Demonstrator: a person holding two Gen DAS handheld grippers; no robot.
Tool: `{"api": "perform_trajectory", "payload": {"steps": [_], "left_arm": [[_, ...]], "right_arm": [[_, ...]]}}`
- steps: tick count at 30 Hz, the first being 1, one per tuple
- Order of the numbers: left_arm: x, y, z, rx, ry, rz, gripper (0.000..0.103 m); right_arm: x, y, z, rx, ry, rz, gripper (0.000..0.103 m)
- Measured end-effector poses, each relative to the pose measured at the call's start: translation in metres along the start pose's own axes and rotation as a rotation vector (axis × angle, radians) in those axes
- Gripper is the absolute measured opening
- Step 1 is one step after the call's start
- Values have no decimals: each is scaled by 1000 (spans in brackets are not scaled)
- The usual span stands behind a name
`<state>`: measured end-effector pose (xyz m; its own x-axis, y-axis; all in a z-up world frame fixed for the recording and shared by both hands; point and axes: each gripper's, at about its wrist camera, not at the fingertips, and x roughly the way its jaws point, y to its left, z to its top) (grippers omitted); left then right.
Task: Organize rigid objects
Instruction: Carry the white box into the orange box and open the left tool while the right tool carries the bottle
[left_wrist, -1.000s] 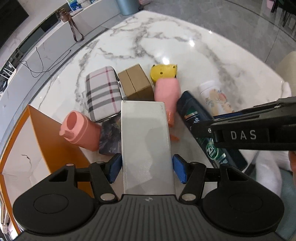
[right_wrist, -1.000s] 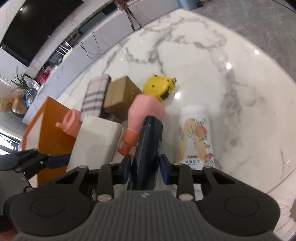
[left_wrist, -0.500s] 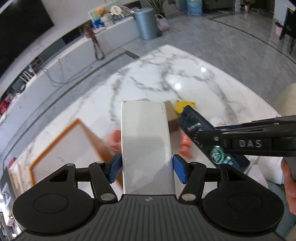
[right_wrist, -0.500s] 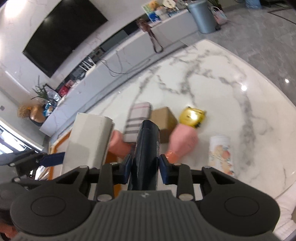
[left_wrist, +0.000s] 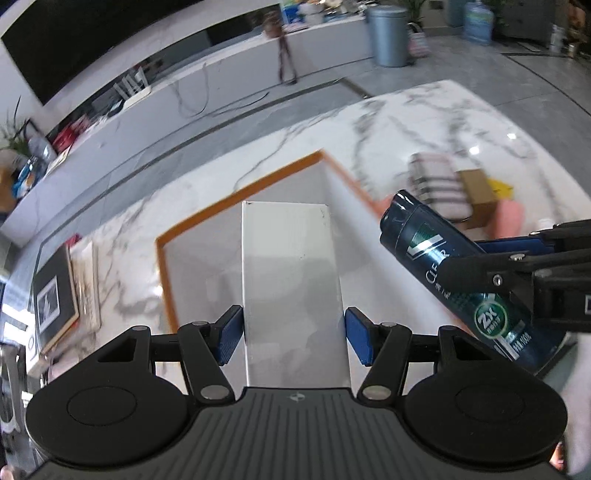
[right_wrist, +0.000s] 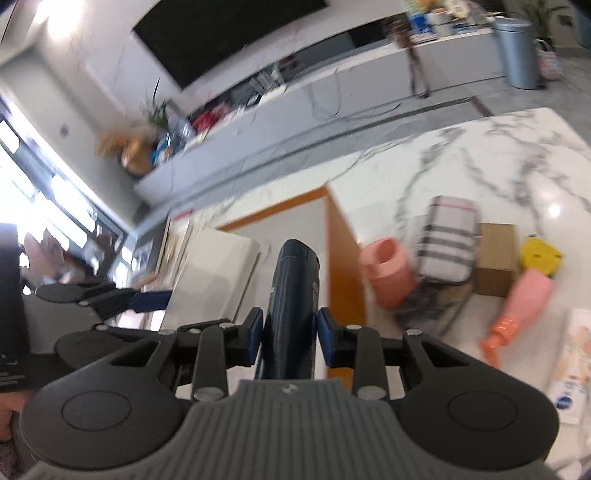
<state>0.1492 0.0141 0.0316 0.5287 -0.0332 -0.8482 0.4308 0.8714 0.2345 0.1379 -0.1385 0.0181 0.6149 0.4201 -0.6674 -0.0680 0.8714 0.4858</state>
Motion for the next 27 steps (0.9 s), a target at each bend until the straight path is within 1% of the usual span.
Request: {"api": "perform_trajectory", "payload": {"steps": [2, 5, 7, 10, 13, 15, 18, 22, 25, 27], "left_arm": [[9, 8, -8, 0, 12, 10, 69], [24, 15, -16, -12, 29, 4, 69], [32, 18, -21, 0, 37, 8, 69], [44, 16, -27, 35, 64, 31, 69], [53, 14, -34, 54, 105, 30, 69], [54, 13, -38, 58, 132, 20, 69], [53, 15, -41, 33, 175, -3, 69], [52, 16, -50, 23, 227, -13, 69], [52, 16, -58, 9, 255, -32, 69], [52, 14, -63, 7, 264, -27, 69]], "right_arm": [[16, 10, 2, -32, 34, -14, 32], [44, 21, 5, -87, 84, -58, 32], [61, 27, 4, -117, 119, -75, 32], [81, 31, 1, -122, 159, -97, 32], [98, 35, -4, -132, 205, -110, 32], [104, 44, -8, -187, 207, -145, 32], [108, 49, -11, -223, 226, -159, 32], [115, 50, -17, -205, 268, -148, 32], [118, 49, -23, -199, 314, -134, 32], [122, 47, -27, -179, 342, -122, 32]]}}
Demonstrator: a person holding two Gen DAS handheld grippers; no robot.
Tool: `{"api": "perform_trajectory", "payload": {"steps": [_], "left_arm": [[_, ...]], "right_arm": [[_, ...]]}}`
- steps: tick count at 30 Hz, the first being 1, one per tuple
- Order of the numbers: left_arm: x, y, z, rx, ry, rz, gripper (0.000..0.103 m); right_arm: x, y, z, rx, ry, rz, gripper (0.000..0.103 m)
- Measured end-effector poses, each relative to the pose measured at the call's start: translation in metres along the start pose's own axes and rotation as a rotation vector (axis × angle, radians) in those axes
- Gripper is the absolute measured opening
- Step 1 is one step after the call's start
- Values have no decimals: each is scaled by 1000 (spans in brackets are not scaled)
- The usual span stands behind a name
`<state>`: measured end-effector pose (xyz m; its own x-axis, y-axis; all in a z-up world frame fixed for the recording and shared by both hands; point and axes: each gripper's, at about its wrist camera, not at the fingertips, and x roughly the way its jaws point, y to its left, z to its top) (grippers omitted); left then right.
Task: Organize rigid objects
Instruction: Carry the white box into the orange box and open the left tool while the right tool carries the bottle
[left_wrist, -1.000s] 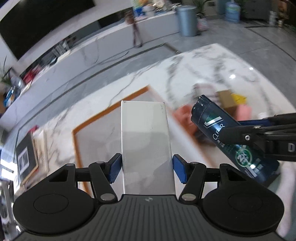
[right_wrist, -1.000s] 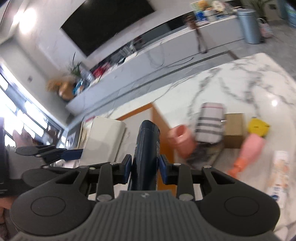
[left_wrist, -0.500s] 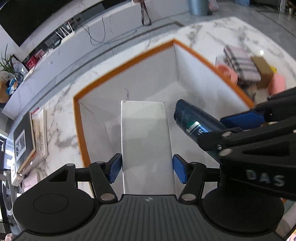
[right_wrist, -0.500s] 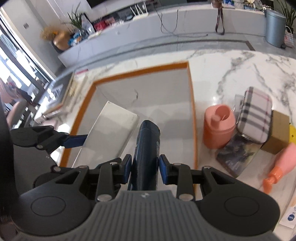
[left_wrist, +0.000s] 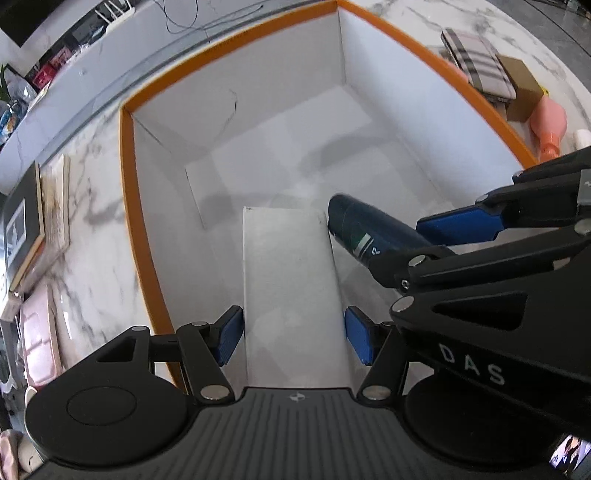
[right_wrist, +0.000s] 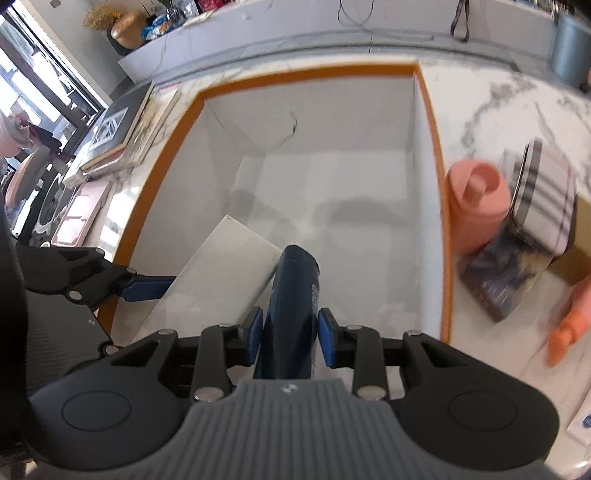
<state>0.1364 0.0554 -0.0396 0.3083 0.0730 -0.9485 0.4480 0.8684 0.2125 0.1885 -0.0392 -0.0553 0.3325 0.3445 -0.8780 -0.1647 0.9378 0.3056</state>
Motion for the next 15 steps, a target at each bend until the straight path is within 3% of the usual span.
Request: {"api": "perform_trajectory", "payload": {"steps": [15], "left_arm": [[3, -5, -3, 18, -25, 29, 71]], "right_arm": [[7, -3, -8, 10, 22, 39, 32]]}}
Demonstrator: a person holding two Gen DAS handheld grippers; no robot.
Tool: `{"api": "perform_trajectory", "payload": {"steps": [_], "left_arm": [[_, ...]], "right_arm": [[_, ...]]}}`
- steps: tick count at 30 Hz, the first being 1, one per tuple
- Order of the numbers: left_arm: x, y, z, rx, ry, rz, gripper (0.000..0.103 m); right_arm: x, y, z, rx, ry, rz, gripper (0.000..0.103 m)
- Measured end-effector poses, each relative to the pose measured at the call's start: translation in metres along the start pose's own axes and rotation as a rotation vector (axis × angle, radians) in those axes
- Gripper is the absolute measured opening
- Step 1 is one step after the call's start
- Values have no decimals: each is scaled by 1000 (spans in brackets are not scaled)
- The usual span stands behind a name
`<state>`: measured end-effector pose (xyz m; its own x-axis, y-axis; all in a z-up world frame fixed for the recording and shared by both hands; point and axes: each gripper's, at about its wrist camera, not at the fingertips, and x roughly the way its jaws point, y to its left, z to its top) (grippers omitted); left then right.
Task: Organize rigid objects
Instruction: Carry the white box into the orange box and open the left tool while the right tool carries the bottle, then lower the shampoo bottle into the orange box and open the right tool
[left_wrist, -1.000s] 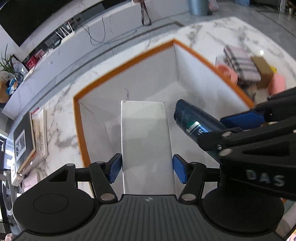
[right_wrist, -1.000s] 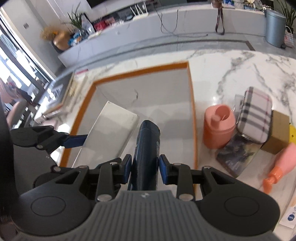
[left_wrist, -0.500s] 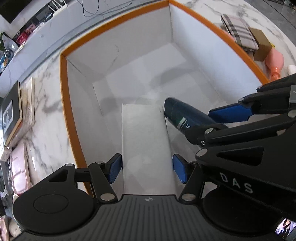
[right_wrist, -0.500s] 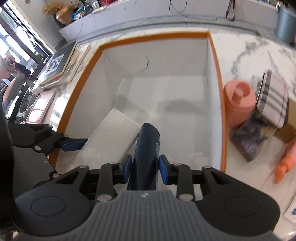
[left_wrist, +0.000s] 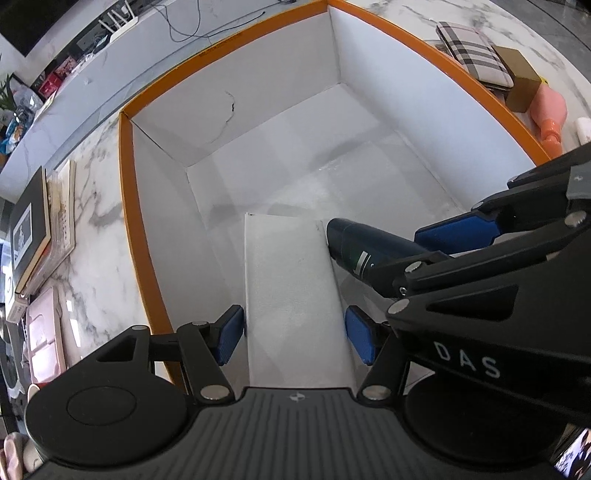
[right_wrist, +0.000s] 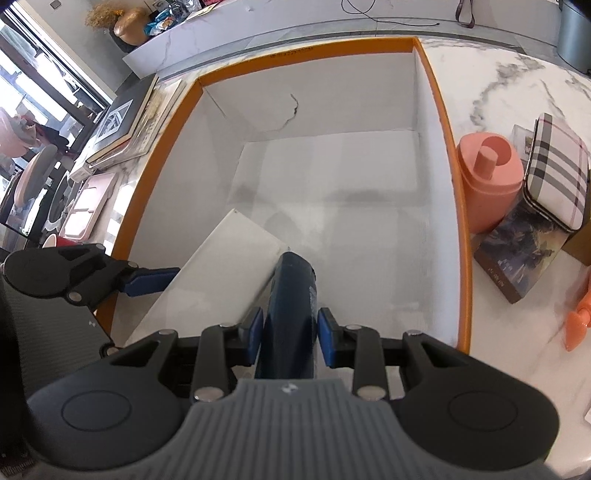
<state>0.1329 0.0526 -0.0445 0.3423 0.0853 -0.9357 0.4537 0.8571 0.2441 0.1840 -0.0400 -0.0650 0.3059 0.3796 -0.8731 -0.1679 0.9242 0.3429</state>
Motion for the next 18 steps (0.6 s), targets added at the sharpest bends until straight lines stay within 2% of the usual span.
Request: {"api": "perform_trajectory", "payload": {"steps": [7, 11, 16, 18], "left_arm": [[-7, 7, -4, -1, -24, -6, 74], [-20, 19, -9, -15, -67, -32, 74], [-44, 35, -18, -41, -153, -74, 73], [-55, 44, -24, -68, -216, -97, 73]], "right_arm": [[3, 0, -2, 7, 14, 11, 31], [4, 0, -2, 7, 15, 8, 32], [5, 0, 0, 13, 13, 0, 32], [6, 1, 1, 9, 13, -6, 32]]}}
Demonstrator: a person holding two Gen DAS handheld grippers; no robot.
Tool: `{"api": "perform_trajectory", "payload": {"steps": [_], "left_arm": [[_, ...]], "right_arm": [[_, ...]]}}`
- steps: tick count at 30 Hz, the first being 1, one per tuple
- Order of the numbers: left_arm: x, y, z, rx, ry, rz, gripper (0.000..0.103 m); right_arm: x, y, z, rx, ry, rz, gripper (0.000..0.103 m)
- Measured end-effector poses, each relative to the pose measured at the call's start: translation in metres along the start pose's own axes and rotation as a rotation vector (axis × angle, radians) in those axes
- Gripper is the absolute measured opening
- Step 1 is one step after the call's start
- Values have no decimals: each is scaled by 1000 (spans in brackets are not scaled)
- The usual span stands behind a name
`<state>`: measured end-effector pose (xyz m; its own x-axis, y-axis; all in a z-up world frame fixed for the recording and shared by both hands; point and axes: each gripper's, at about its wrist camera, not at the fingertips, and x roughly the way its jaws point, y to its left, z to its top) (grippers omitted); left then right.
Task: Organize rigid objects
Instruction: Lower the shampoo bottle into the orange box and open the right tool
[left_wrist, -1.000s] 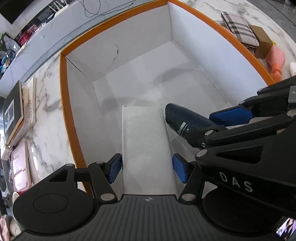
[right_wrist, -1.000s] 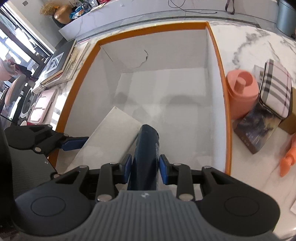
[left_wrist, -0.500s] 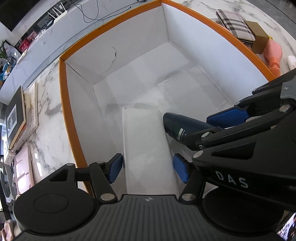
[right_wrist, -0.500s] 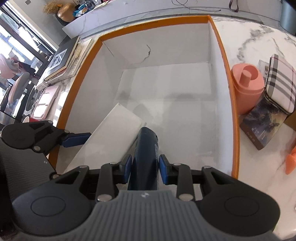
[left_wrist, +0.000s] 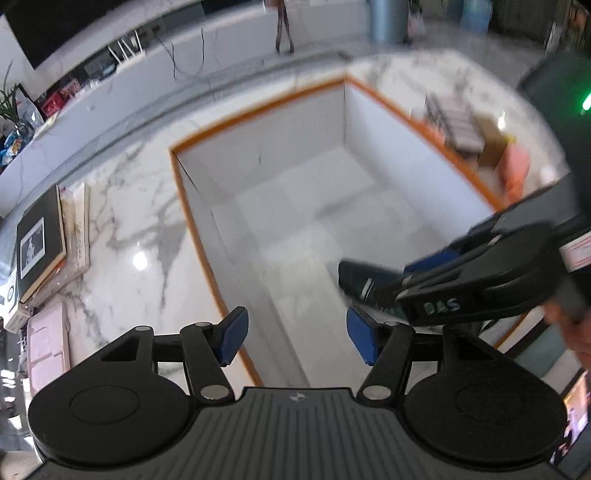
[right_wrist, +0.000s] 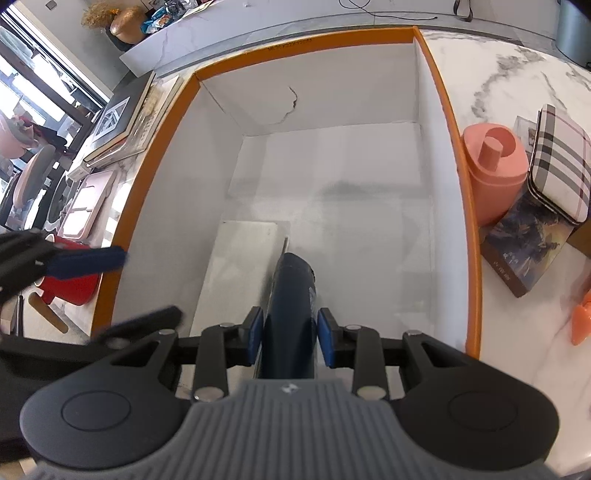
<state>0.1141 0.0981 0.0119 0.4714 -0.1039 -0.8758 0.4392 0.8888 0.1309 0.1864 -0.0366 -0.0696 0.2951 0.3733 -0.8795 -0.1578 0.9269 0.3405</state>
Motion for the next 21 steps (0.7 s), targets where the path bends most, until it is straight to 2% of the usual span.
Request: {"api": "perform_trajectory", "payload": {"steps": [4, 10, 14, 16, 18, 21], "left_arm": [[-15, 18, 0, -95, -82, 19, 73], [0, 32, -6, -151, -52, 31, 71], [8, 37, -12, -167, -40, 5, 59], [8, 36, -16, -166, -40, -9, 53], [9, 35, -18, -165, -37, -20, 45], [9, 33, -20, -166, -38, -33, 43]], "right_arm": [[4, 3, -2, -16, 6, -25, 32], [10, 6, -3, -16, 15, -56, 31], [15, 11, 0, -18, 22, -56, 30], [19, 15, 0, -24, 30, -51, 22], [21, 19, 1, -28, 35, -36, 20], [22, 27, 2, -45, 47, -3, 15]]}}
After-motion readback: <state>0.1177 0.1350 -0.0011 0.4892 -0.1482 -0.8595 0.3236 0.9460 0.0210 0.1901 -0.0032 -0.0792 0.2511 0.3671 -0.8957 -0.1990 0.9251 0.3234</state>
